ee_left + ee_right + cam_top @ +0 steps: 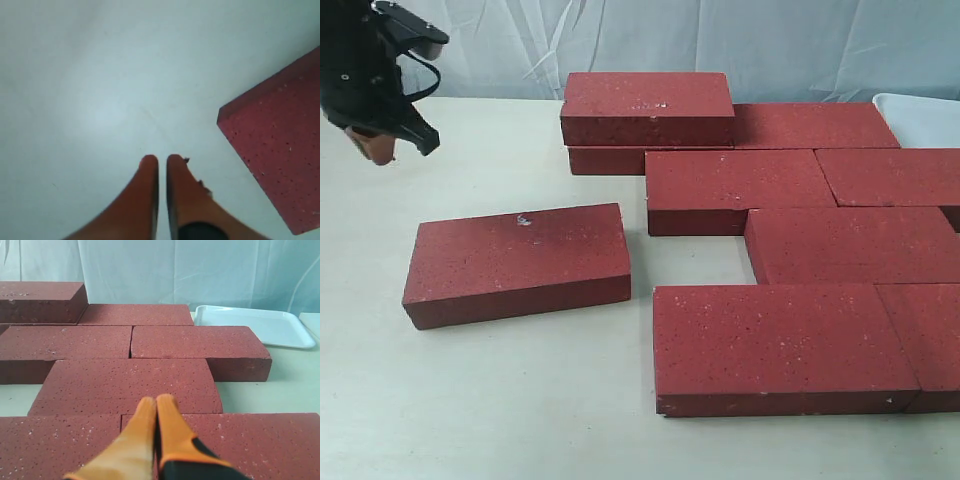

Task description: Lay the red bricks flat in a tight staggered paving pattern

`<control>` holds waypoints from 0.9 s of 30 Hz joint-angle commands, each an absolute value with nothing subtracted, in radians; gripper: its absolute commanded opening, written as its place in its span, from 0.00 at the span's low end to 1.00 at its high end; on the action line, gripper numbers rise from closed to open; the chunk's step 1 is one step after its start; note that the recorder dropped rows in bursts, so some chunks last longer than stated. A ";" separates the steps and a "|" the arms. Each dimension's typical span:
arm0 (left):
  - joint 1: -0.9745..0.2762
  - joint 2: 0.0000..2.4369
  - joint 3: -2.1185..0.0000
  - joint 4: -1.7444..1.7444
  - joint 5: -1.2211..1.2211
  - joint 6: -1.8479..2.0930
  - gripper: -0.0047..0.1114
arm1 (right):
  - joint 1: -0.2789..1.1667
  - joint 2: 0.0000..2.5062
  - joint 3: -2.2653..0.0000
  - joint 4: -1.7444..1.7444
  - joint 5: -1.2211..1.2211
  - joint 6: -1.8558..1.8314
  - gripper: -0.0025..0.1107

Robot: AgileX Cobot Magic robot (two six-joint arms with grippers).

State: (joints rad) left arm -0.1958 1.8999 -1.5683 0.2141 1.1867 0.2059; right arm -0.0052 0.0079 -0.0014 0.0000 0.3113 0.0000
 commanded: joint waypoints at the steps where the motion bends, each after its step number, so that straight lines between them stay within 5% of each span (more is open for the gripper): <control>1: -0.144 1.894 -1.509 0.120 1.221 0.130 0.05 | -0.011 0.000 0.000 -0.005 0.303 0.000 0.01; 27: -0.121 1.978 -1.158 -0.099 0.827 0.149 0.05 | -0.011 0.000 0.000 -0.005 0.303 0.000 0.01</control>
State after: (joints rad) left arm -0.0924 1.9497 -1.1629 -0.0629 0.8604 0.1384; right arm -0.0052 0.0079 -0.0014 0.0000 0.3113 0.0000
